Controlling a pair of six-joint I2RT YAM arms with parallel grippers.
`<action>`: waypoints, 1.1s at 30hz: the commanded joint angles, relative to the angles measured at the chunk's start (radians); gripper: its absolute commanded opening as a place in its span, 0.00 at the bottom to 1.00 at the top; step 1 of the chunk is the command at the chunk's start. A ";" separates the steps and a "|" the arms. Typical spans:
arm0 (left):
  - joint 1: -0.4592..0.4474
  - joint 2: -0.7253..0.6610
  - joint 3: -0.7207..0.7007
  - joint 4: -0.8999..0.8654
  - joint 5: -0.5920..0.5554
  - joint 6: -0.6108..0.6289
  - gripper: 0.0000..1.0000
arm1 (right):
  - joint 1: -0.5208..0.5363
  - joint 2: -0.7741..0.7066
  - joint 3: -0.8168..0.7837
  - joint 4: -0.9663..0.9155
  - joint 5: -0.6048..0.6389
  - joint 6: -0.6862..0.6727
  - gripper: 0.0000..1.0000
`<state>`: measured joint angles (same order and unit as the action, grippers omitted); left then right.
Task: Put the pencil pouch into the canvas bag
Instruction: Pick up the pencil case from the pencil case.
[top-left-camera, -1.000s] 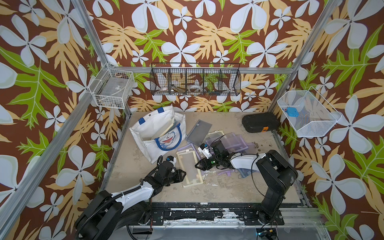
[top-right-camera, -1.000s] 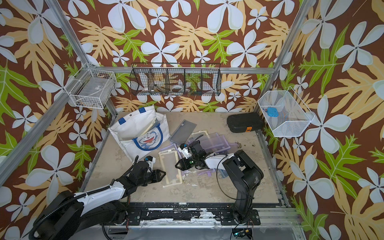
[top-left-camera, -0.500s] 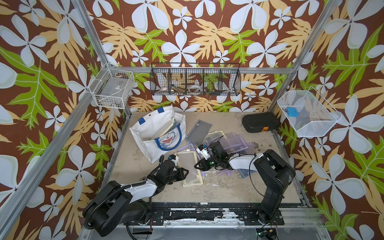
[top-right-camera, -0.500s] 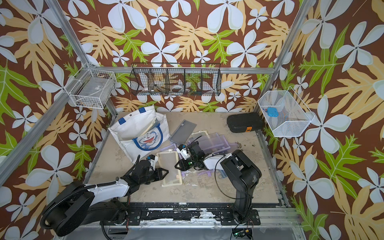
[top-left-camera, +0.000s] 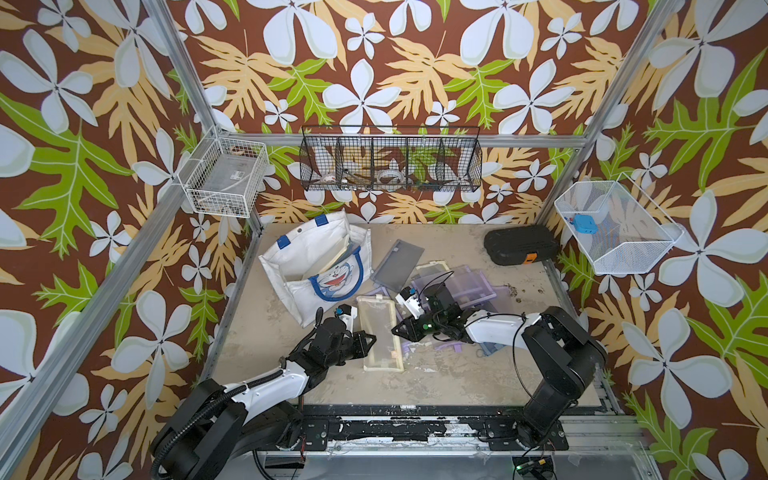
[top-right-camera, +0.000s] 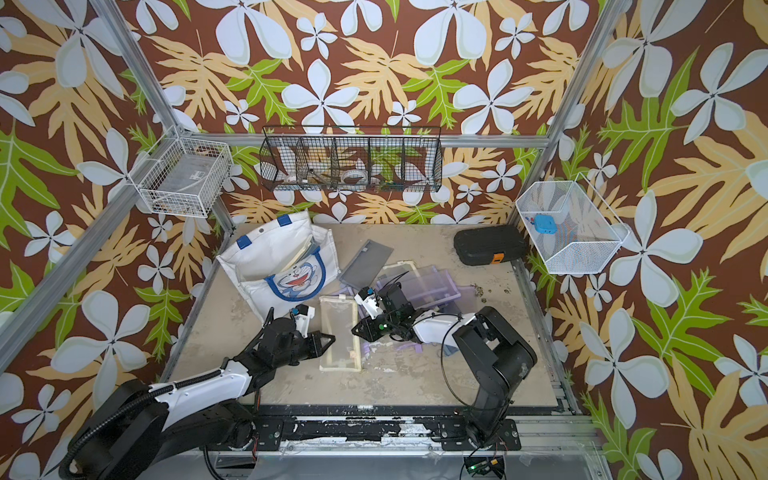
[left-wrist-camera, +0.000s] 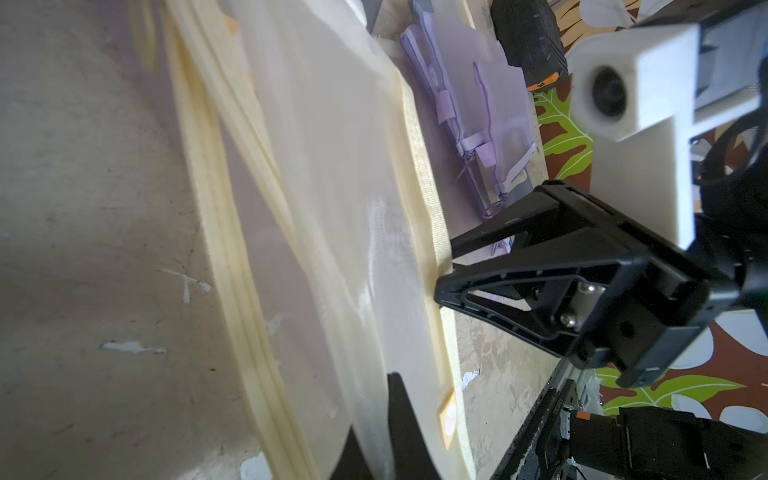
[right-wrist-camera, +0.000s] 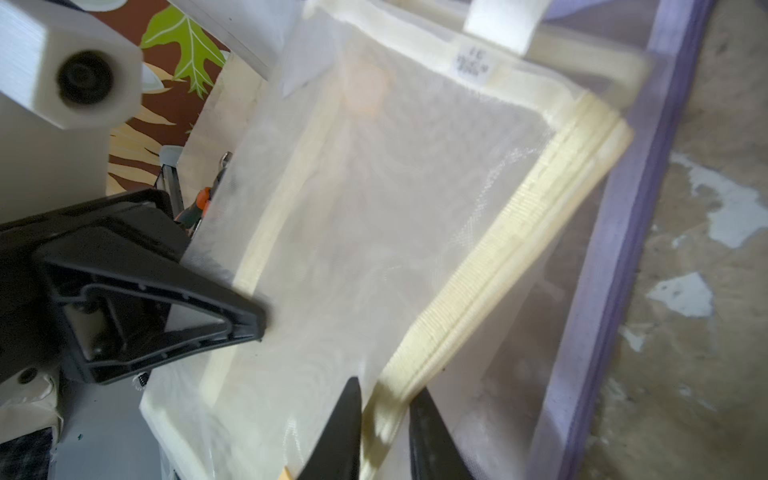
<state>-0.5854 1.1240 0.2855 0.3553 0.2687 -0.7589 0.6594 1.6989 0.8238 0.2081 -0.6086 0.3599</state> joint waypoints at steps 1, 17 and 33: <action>-0.001 -0.021 0.015 -0.073 -0.008 0.043 0.15 | 0.002 -0.032 -0.003 0.012 0.012 0.001 0.23; -0.002 0.002 0.024 -0.112 -0.030 0.100 0.16 | 0.002 -0.062 -0.052 0.039 -0.009 -0.005 0.00; -0.001 -0.229 0.239 -0.478 -0.018 0.354 0.00 | -0.037 -0.296 -0.083 -0.138 0.116 -0.045 0.61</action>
<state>-0.5865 0.9257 0.4843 -0.0082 0.2474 -0.5152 0.6369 1.4475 0.7486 0.1261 -0.5392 0.3363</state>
